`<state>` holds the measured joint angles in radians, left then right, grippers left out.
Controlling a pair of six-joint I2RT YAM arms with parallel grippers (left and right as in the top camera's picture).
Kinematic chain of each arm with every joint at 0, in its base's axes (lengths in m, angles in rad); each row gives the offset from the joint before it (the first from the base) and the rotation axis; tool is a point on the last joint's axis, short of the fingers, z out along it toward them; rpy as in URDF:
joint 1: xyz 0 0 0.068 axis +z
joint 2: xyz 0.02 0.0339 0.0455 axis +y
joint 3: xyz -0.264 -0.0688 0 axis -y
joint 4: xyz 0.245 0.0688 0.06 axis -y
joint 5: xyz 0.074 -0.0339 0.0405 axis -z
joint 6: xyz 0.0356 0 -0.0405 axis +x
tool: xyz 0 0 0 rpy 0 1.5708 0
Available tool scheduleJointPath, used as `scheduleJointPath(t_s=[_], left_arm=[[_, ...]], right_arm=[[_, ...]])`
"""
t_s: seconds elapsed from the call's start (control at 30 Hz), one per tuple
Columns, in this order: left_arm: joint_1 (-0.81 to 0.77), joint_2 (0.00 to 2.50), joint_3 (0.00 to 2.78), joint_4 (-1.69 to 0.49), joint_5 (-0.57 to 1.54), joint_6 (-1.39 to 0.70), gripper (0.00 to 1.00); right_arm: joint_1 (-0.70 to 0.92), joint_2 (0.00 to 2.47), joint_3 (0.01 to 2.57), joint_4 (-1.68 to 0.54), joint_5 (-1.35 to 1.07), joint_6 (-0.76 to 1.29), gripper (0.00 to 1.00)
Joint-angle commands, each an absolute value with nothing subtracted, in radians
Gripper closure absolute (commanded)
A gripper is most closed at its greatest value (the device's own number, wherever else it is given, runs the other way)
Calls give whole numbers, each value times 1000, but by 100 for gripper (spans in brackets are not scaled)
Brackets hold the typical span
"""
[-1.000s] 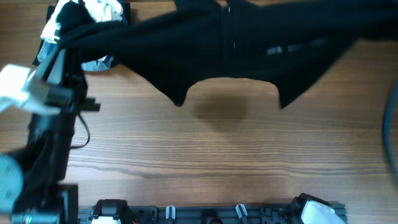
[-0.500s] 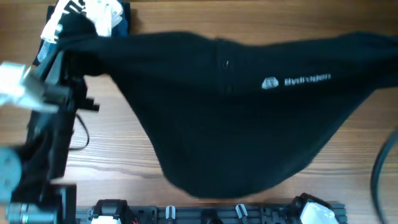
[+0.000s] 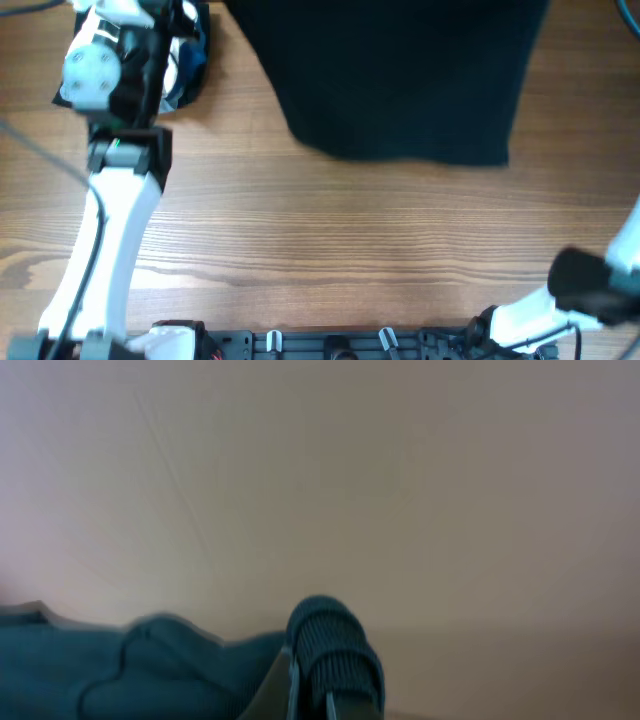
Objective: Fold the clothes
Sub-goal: 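Lift the shirt with both grippers and stretch it apart sideways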
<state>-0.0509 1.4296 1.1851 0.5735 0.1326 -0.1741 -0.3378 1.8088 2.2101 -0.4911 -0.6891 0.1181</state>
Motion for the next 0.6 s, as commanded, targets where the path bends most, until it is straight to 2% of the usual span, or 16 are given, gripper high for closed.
scheduleJointPath(t_s=[0.0, 0.27, 0.57], left_arm=[[-37, 1506, 1315, 619, 66, -244, 96], [-58, 1671, 1357, 372, 268, -243, 96], [-78, 1803, 1357, 9, 281, -239, 96]], right_arm=[[-332, 1861, 2217, -355, -745, 216, 96], [-260, 2009, 2217, -530, -703, 2, 96], [-247, 2148, 2217, -776, -631, -90, 96]])
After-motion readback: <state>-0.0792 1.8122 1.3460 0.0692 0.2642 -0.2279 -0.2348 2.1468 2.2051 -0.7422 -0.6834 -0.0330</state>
